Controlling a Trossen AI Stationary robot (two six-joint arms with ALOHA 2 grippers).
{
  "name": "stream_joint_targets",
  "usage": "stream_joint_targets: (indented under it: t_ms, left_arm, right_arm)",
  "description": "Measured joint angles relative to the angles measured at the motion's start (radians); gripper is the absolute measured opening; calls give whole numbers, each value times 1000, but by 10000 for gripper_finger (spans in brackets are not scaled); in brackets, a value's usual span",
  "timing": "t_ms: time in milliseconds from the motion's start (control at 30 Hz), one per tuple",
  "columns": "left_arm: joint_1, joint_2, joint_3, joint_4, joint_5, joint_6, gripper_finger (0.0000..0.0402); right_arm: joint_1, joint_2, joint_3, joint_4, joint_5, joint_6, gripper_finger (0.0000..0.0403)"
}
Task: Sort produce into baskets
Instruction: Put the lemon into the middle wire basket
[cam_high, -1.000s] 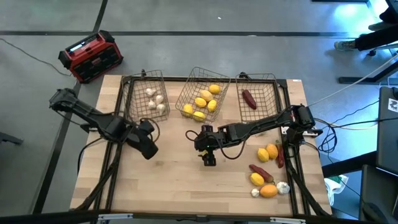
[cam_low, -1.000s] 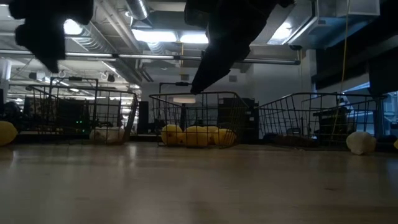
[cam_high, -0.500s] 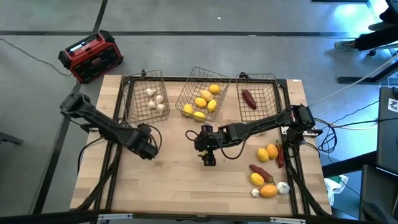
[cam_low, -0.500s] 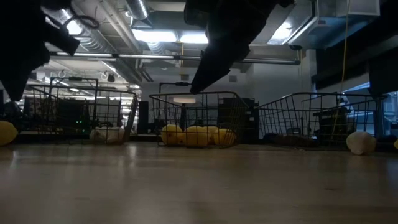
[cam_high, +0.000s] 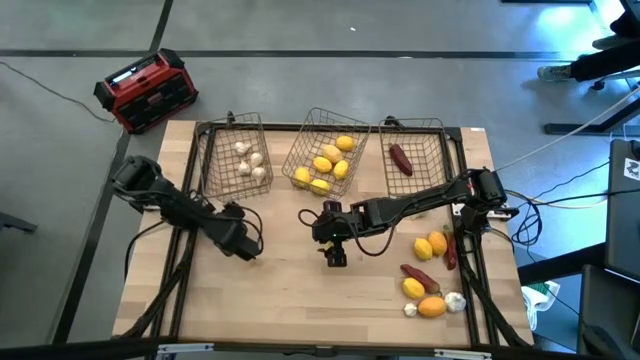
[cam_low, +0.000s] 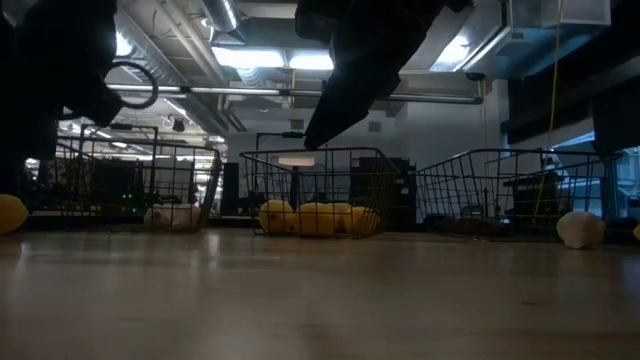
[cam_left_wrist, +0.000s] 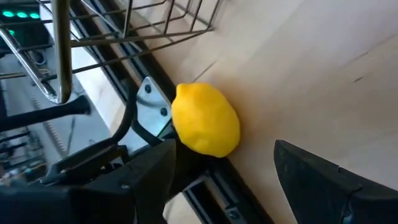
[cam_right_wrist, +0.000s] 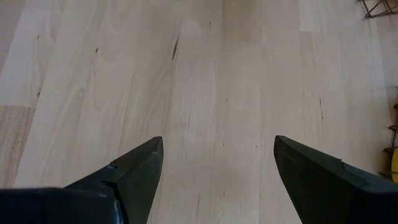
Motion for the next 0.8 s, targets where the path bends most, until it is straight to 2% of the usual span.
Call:
stream_joint_targets:
  t_ms: [367, 567, 800]
  left_arm:
    - [19, 14, -84, 99, 84, 44, 262]
    - [60, 14, -85, 79, 41, -25, 244]
    - [102, 75, -88, 71, 34, -7, 213]
  right_arm:
    - [0, 0, 0, 0, 0, 0, 303]
    - [0, 0, 0, 4, 0, 0, 303]
    - [0, 0, 0, 4, 0, 0, 303]
